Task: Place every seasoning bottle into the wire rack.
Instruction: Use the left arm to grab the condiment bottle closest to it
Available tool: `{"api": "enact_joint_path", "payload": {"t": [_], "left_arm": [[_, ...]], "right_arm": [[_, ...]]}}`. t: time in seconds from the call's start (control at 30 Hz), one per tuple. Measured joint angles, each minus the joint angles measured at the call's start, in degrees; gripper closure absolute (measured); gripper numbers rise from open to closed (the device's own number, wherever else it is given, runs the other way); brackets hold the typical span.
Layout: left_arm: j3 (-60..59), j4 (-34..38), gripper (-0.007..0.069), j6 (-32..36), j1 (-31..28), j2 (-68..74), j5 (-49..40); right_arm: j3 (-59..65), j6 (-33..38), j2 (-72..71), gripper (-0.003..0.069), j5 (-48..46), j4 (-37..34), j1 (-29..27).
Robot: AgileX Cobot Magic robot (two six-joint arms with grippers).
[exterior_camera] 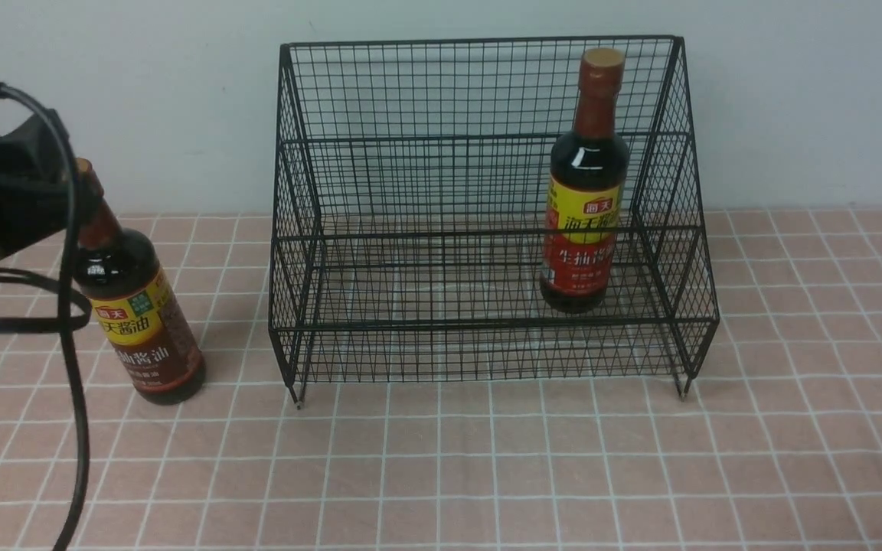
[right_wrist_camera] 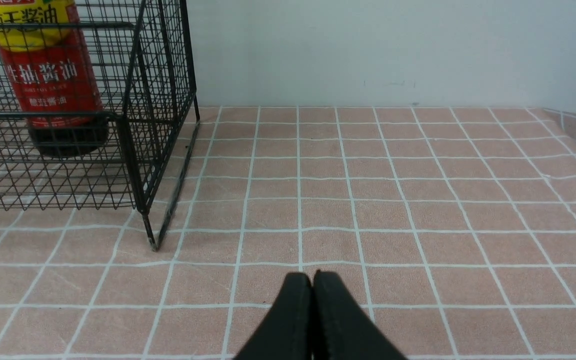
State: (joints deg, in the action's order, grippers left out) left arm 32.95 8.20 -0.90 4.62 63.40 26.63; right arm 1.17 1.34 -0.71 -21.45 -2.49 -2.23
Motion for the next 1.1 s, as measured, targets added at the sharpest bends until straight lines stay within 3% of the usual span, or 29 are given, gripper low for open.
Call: {"api": "enact_joint_path", "payload": {"t": [0.03,0.17,0.6,0.73,0.83,0.87,0.93,0.97,1.1], "left_arm": [[1.3,0.1,0.0144,0.0,0.0,2.7,0.0],[2.8,0.2,0.0043,0.9,0.0,7.8,0.1],[3.9,4.6,0.0027,2.6,0.0,17.8,2.4],[3.9,4.7,0.0062,2.7,0.0,19.3,2.5],[3.9,4.7,0.0137,2.7,0.0,20.1,2.6],[3.9,4.7,0.0168,2.7,0.0,20.2,2.6],[3.9,4.9,0.0334,2.7,0.0,20.5,2.7],[3.9,4.7,0.0370,3.3,0.0,20.5,2.7],[3.9,2.9,0.0361,3.1,0.0,19.8,2.1]], "right_arm": [[0.0,0.1,0.0,0.0673,0.0,0.0,0.0],[0.0,0.1,0.0,0.0673,0.0,0.0,0.0],[0.0,0.1,0.0,0.0673,0.0,0.0,0.0],[0.0,0.2,0.0,0.0673,0.0,0.0,0.0],[0.0,0.2,0.0,0.0673,0.0,0.0,0.0],[0.0,0.2,0.0,0.0673,0.0,0.0,0.0],[0.0,0.3,0.0,0.0673,0.0,0.0,0.0],[0.0,0.3,0.0,0.0673,0.0,0.0,0.0],[0.0,0.3,0.0,0.0673,0.0,0.0,0.0]]}}
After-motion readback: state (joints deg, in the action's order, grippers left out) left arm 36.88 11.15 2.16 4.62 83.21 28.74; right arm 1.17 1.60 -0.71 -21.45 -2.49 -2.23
